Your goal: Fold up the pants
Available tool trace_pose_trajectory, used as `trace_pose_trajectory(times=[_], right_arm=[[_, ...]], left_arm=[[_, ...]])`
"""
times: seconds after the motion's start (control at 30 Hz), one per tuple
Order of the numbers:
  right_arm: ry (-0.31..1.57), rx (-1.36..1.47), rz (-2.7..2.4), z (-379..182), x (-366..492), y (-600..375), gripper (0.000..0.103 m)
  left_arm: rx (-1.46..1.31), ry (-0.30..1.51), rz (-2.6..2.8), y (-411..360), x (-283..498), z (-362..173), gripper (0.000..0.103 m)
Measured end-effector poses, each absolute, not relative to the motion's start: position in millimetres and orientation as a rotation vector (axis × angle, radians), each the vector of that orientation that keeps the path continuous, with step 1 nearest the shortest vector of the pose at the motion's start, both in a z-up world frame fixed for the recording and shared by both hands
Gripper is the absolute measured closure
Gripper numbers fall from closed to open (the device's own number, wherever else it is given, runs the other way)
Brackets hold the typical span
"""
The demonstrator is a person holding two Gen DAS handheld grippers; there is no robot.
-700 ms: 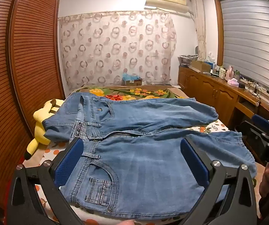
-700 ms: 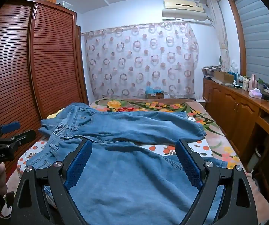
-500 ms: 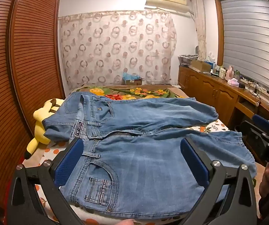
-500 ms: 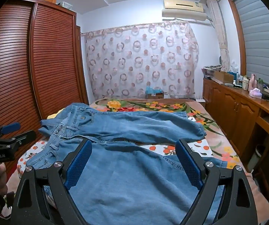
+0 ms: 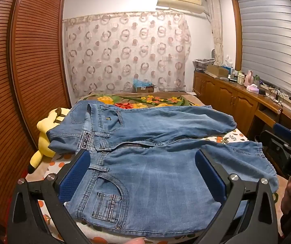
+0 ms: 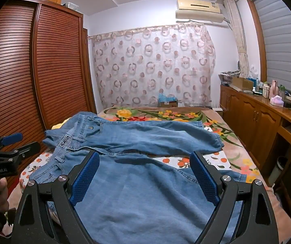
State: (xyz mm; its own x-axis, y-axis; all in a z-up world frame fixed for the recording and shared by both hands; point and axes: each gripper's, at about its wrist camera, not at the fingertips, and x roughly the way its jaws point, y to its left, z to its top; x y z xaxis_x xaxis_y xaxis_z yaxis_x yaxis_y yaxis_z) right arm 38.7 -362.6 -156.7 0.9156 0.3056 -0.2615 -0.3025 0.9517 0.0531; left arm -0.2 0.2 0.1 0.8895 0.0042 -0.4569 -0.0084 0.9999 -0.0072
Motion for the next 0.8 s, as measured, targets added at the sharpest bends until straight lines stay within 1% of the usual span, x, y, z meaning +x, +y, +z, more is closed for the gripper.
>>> trace_pose_trajectory(times=[0.8], right_arm=[[0.269,0.012,0.313,-156.4,38.1,-363.1,0.012]], left_arm=[[-0.003,0.470,0.009,-0.1,-0.7,0.3,0.000]])
